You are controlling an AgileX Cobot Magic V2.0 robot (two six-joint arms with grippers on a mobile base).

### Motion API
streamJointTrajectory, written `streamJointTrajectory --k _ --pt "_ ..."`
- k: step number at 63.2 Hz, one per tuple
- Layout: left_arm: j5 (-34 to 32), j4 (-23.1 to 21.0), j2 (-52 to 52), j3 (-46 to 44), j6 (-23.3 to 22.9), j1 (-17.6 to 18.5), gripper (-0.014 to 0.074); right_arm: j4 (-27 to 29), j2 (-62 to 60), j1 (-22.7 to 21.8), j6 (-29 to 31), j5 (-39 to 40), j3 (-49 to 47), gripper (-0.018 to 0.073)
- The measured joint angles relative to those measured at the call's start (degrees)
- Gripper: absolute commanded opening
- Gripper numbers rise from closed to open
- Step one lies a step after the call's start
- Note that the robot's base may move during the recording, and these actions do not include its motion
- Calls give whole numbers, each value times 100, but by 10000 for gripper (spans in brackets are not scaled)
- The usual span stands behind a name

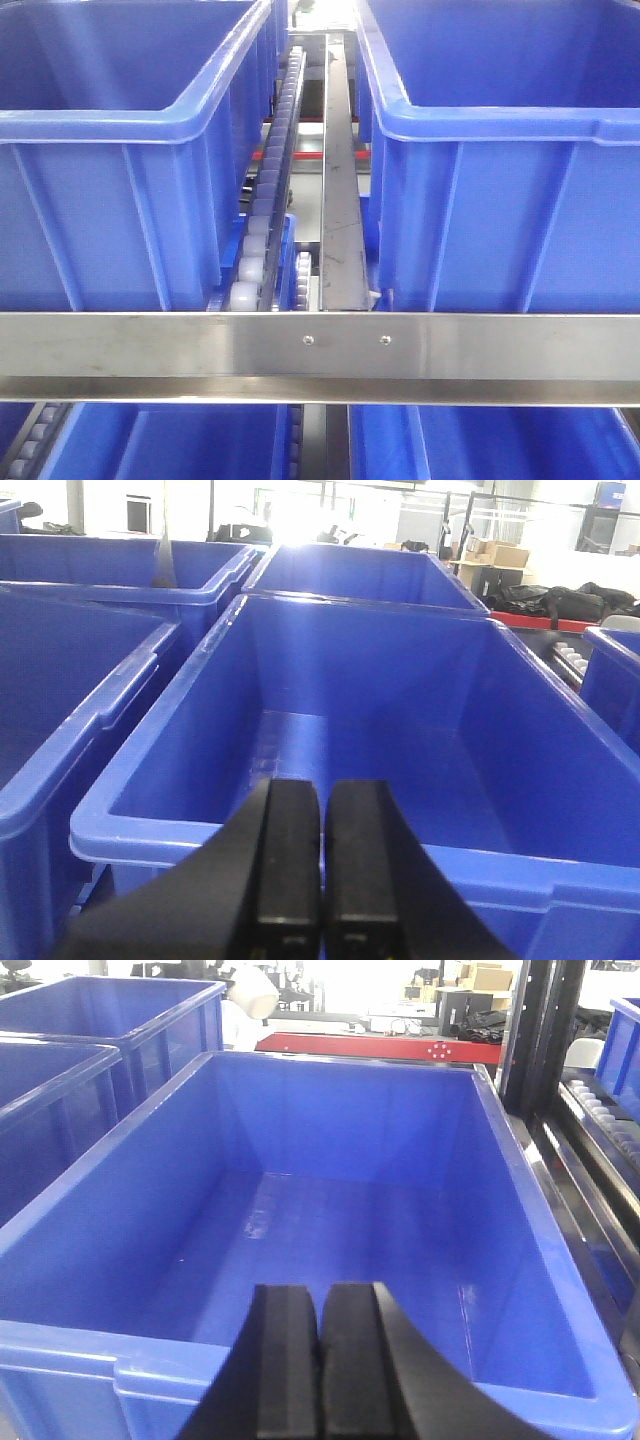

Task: Pick and sort blue part to right shelf

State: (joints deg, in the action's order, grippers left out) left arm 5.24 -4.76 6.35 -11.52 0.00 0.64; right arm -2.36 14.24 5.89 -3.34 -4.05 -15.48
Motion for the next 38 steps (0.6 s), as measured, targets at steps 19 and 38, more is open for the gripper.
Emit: streamJointTrajectory --k 19,38 --pt "0 0 0 0 0 0 123 0 -118 0 0 12 149 58" --pt "0 0 0 0 0 0 123 -33 -1381 -198 0 -8 1234 58"
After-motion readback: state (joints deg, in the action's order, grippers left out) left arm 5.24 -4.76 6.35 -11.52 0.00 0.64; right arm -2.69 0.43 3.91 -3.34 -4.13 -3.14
